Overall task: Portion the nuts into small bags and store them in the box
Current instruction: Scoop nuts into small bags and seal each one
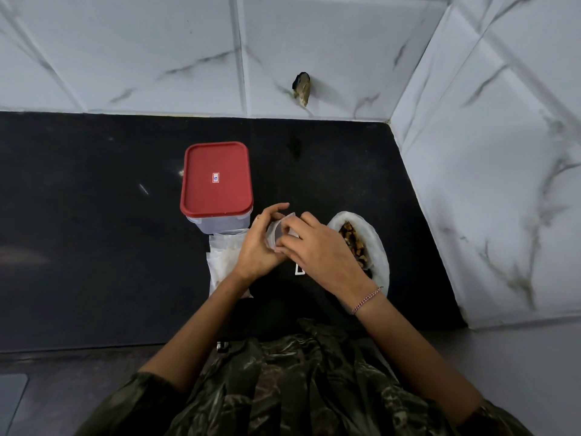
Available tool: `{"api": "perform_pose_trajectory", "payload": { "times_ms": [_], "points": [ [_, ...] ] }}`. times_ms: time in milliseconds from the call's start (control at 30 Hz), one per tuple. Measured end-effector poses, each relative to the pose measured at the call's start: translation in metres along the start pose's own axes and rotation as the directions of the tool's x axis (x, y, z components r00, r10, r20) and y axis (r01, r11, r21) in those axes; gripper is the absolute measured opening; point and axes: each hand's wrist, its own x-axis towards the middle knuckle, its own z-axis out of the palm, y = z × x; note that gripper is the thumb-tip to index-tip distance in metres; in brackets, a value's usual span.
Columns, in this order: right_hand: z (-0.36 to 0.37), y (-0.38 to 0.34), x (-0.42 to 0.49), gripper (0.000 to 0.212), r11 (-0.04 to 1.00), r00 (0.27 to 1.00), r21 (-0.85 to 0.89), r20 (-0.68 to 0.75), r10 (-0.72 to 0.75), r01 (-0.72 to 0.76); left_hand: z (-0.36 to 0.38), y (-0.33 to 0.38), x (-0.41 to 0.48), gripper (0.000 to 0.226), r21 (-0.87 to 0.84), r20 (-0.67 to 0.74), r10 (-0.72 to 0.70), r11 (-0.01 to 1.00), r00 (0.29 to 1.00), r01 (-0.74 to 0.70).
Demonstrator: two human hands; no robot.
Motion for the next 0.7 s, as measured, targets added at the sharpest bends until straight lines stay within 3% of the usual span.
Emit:
{"api": "perform_pose_trajectory", "payload": {
  "times_ms": [167,300,433,533,700],
  "points": [
    [-0.002,0.011,-0.001,0.031,0.996,0.999,0.083,-0.039,-0.009,0.012,0.004,0.009,0.005,0.046,-0.046,-0.116,0.027,0.998,0.993,-0.032],
    [-0.003,0.020,0.004,0.018,0.991,0.993,0.096,0.062,-0.103,0.097,0.006,0.012,0.004,0.033,-0.025,-0.102,0.051,0.998,0.993,-0.053],
    [-0.003,0.022,0.009,0.009,0.986,0.985,0.097,0.094,-0.143,0.134,0.007,0.012,0.005,0.029,-0.045,-0.101,0.057,0.997,0.993,-0.062],
    [-0.010,0.021,0.013,0.032,0.991,0.990,0.054,0.057,-0.127,0.124,0.006,0.015,0.003,0.032,-0.090,-0.102,0.032,0.995,0.994,-0.041],
    [-0.012,0.020,0.011,0.033,0.986,0.987,0.035,0.017,-0.161,0.160,0.005,0.019,0.000,0.040,-0.132,-0.077,0.027,0.991,0.997,-0.037]
  ]
}}
